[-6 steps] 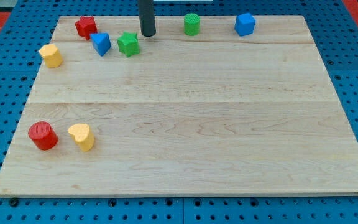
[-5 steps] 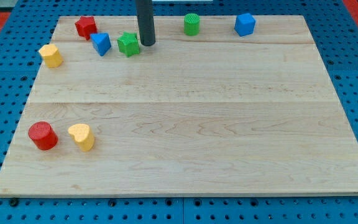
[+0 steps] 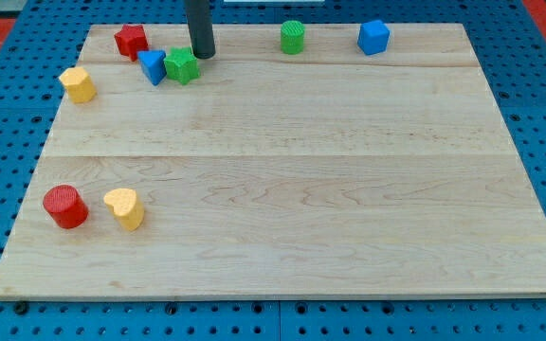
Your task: Move the blue triangle and the green star diagonal to each other
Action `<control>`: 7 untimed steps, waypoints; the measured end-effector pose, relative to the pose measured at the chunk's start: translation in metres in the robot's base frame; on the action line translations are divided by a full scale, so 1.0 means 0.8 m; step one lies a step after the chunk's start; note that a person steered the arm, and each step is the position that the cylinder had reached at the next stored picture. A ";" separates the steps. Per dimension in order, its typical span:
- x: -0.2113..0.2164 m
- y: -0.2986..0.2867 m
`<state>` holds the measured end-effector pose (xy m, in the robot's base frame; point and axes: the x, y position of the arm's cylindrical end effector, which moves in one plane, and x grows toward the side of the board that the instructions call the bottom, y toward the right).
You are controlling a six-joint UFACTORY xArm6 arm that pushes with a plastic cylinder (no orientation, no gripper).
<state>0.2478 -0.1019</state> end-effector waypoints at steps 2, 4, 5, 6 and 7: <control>0.001 -0.070; 0.052 -0.087; 0.086 -0.087; 0.063 -0.063; 0.099 -0.095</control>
<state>0.3273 -0.1778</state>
